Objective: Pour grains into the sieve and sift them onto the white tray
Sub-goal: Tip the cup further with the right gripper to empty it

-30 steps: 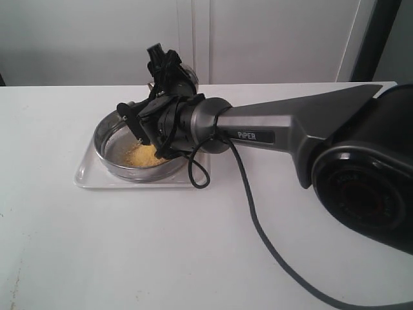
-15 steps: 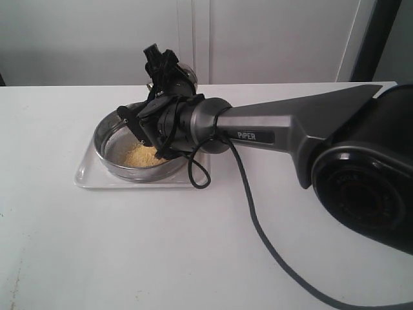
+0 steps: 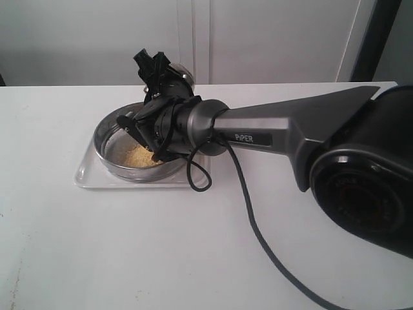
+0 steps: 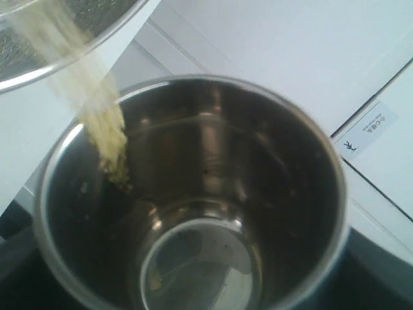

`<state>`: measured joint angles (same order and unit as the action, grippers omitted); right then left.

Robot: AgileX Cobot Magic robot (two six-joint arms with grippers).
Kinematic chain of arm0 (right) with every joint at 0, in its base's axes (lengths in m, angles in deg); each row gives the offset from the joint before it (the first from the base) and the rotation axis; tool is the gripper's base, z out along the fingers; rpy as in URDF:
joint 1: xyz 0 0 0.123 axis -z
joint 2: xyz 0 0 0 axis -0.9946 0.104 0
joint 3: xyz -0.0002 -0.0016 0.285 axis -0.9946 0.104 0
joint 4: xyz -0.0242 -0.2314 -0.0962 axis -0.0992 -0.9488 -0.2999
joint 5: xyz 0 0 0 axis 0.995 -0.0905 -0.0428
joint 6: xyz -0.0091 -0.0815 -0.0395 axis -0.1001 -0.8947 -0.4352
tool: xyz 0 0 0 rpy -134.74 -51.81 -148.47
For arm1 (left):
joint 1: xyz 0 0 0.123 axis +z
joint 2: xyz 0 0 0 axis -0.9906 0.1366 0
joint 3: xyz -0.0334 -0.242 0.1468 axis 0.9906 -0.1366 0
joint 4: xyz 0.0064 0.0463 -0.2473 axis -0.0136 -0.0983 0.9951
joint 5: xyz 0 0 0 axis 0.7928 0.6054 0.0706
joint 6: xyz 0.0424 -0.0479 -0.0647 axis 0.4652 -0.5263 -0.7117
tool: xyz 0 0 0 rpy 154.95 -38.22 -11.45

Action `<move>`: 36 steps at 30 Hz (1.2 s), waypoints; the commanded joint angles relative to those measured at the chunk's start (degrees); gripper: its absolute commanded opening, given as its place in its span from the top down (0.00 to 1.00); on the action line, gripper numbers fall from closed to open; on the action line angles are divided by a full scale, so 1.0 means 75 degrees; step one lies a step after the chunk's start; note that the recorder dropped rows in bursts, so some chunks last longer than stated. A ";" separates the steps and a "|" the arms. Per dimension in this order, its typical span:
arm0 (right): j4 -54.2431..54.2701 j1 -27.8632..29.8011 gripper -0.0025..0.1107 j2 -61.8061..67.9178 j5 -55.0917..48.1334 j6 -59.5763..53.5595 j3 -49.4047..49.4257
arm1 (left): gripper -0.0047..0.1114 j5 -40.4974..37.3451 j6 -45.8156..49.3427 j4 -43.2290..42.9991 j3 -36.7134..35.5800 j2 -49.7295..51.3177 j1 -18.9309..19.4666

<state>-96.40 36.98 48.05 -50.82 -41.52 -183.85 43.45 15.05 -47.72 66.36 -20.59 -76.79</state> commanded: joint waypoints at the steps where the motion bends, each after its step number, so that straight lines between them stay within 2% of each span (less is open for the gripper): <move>1: -0.0130 -0.0077 0.98 -0.0060 -0.0275 -0.0074 -0.0074 | 0.96 0.0064 0.0028 0.0027 -0.0038 0.0000 0.0015; 3: -0.0130 -0.0077 0.98 -0.0060 -0.0210 -0.0074 -0.0074 | 0.96 0.0064 0.0028 0.0027 -0.0038 0.0000 0.0015; 6: -0.0130 -0.0131 0.98 -0.0060 -0.0841 -0.0074 -0.0074 | 0.96 0.0064 0.0028 0.0027 -0.0038 0.0000 0.0015; 16: -0.0130 -0.0187 0.98 -0.0060 -0.0943 0.0046 -0.0074 | 0.96 0.0064 0.0028 0.0027 -0.0038 0.0000 0.0015; 19: -0.0130 -0.0290 0.98 -0.0060 -0.1324 0.0530 -0.0074 | 0.96 0.0064 0.0028 0.0027 -0.0038 0.0000 0.0015; 21: -0.0130 -0.0211 0.98 -0.0060 -0.0856 0.0746 -0.0074 | 0.96 0.0064 0.0028 0.0027 -0.0038 0.0000 0.0015; 23: -0.0130 -0.0347 0.98 -0.0106 -0.1531 0.1055 -0.0074 | 0.96 0.0064 0.0028 0.0027 -0.0038 0.0000 0.0015; 25: -0.0130 -0.0270 0.98 -0.0140 -0.0639 0.1280 -0.0074 | 0.96 0.0064 0.0028 0.0027 -0.0038 0.0000 0.0015; 27: -0.0130 -0.0424 0.98 -0.0169 -0.1257 0.1518 -0.0074 | 0.96 0.0064 0.0028 0.0027 -0.0038 0.0000 0.0015; 28: -0.0130 -0.0279 0.98 -0.0171 -0.0487 0.1759 -0.0074 | 0.96 0.0064 0.0028 0.0027 -0.0038 0.0000 0.0015; 29: -0.0130 -0.0259 0.98 -0.0171 -0.0613 0.1478 -0.0074 | 0.96 0.0064 0.0028 0.0027 -0.0038 0.0000 0.0015; 30: -0.0130 -0.0370 0.98 -0.0207 -0.1237 0.1897 -0.0074 | 0.96 0.0064 0.0028 0.0027 -0.0038 0.0000 0.0015; 31: -0.0130 -0.0347 0.98 -0.0237 -0.0807 0.2814 -0.0074 | 0.96 0.0064 0.0028 0.0027 -0.0038 0.0000 0.0015; 33: 0.0300 -0.0271 0.98 -0.0278 -0.0491 0.3206 -0.0074 | 0.96 0.0064 0.0028 0.0027 -0.0038 0.0000 0.0015; 36: 0.2138 -0.0266 0.98 -0.0644 0.0310 0.4420 -0.0056 | 0.96 0.0064 0.0028 0.0027 -0.0038 0.0000 0.0015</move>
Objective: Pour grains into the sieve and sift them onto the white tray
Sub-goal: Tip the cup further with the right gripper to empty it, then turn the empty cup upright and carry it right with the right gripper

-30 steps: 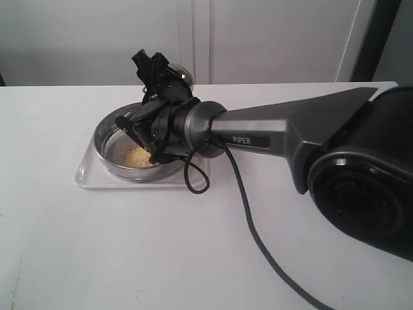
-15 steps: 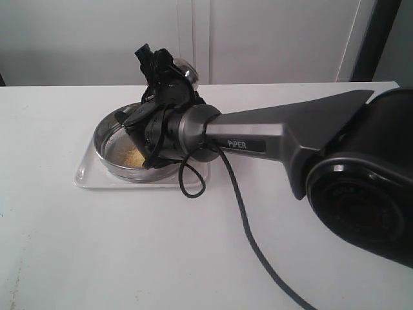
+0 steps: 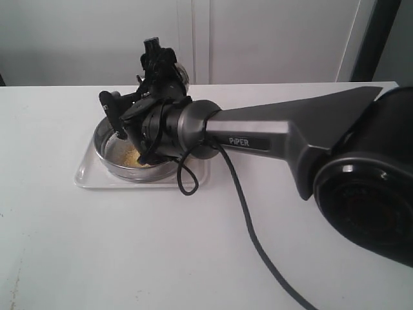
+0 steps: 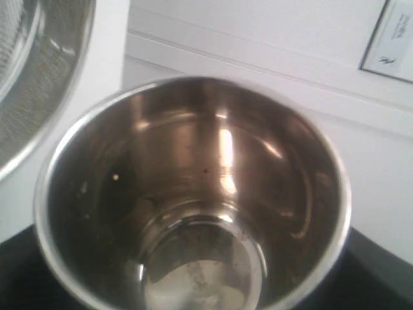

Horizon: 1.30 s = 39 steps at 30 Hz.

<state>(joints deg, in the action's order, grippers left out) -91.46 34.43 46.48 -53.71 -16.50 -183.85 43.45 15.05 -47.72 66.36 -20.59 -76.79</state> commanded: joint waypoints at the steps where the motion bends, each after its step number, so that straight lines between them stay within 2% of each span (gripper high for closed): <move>1: 0.2036 0.0154 0.98 -0.0638 0.1318 0.1501 -0.0038 | 0.96 0.0064 0.0028 0.0027 -0.0038 0.0000 0.0015; 6: 0.2373 0.0286 0.98 -0.1053 0.2368 0.2524 0.0215 | 0.96 0.0064 0.0028 0.0027 -0.0038 0.0000 0.0015; 11: 0.2445 0.0561 0.98 -0.1518 0.3639 0.3942 0.1029 | 0.96 0.0064 0.0028 0.0027 -0.0038 0.0000 0.0015; 14: 0.2492 0.0844 0.98 -0.1861 0.4939 0.4572 0.1685 | 0.96 0.0064 0.0028 0.0027 -0.0038 0.0000 0.0015; 25: 0.2742 0.1951 0.98 -0.2901 0.8552 0.4984 0.3448 | 0.96 0.0064 0.0028 0.0027 -0.0038 0.0000 0.0015; 30: 0.2815 0.2336 0.98 -0.3157 0.8933 0.5305 0.4151 | 0.96 0.0064 0.0028 0.0027 -0.0038 0.0000 0.0015; 33: 0.3140 0.2641 0.98 -0.3354 0.9314 0.5147 0.4768 | 0.96 0.0064 0.0028 0.0027 -0.0038 0.0000 0.0015; 39: 0.6144 0.3532 0.98 -0.3416 1.0905 0.2900 0.6268 | 0.96 0.0064 0.0028 0.0027 -0.0038 0.0000 0.0015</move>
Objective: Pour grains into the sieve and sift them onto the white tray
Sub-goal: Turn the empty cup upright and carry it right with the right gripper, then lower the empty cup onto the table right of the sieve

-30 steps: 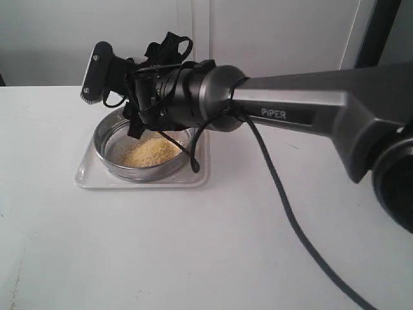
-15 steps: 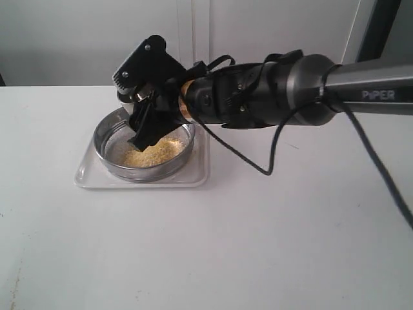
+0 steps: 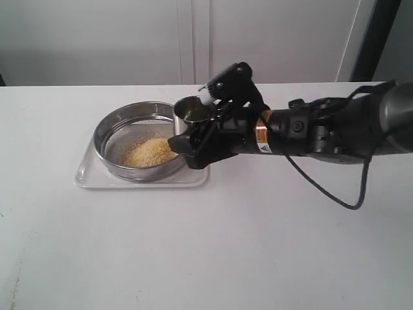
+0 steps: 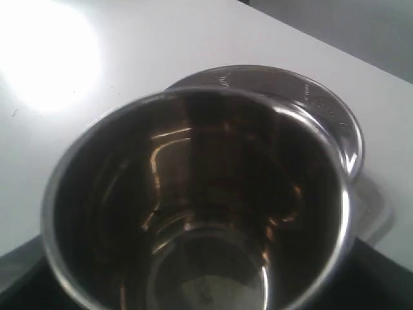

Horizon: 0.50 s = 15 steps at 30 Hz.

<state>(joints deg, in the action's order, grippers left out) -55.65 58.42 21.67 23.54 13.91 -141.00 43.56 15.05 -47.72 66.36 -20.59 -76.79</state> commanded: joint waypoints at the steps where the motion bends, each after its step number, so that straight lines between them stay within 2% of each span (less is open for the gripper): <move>1: 0.2124 0.0448 0.98 -0.0108 0.0731 -0.1732 0.0858 | 0.96 0.0051 0.0028 0.0027 -0.0038 0.0000 0.0015; 8: 0.7008 0.0478 0.98 0.0032 0.1588 -0.5308 0.1983 | 0.96 0.0051 0.0028 0.0027 -0.0038 0.0000 0.0015; 11: 0.7547 0.0478 0.98 0.0263 0.2206 -0.5744 0.2137 | 0.96 0.0051 0.0028 0.0027 -0.0038 0.0000 0.0015; 15: 0.8052 0.0478 0.98 0.0593 0.2272 -0.5744 0.2149 | 0.96 0.0051 0.0028 0.0027 -0.0038 0.0000 0.0015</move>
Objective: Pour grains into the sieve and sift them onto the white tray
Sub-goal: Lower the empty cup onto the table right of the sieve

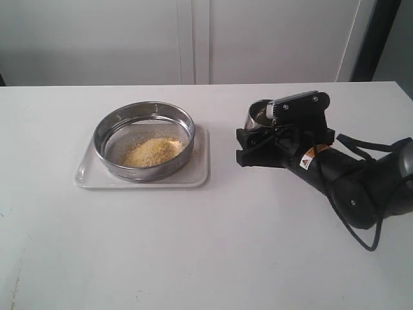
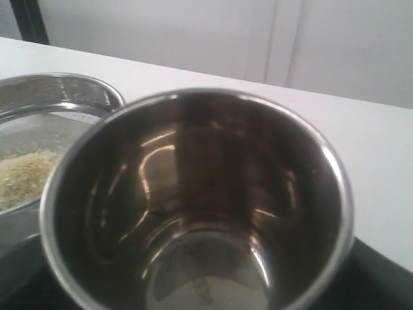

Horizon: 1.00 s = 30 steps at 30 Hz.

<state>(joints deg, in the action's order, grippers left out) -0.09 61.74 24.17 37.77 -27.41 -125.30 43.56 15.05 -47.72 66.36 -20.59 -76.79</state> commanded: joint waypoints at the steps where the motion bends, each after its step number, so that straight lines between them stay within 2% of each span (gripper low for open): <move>1: 0.0979 0.0035 0.98 0.0360 0.0400 -0.0235 0.0055 | 0.96 0.0051 0.0028 0.0027 -0.0038 0.0000 0.0015; 5: 0.1987 0.0070 0.98 0.0726 0.0781 -0.0235 0.0055 | 0.96 0.0051 0.0028 0.0027 -0.0038 0.0000 0.0015; 14: 0.1773 0.0082 0.98 0.1253 0.1055 -0.0455 0.0040 | 0.96 0.0051 0.0028 0.0027 -0.0038 0.0000 0.0015; 21: 0.1773 0.0082 0.98 0.1338 0.1028 -0.1182 0.0003 | 0.96 0.0051 0.0028 0.0027 -0.0038 0.0000 0.0015; 30: 0.1773 0.0082 0.98 0.1565 0.0513 -0.1182 -0.0453 | 0.96 0.0051 0.0028 0.0027 -0.0038 0.0000 0.0015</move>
<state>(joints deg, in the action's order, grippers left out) 13.62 62.12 35.36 42.19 -35.55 -127.86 43.56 15.05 -47.72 66.36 -20.59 -76.79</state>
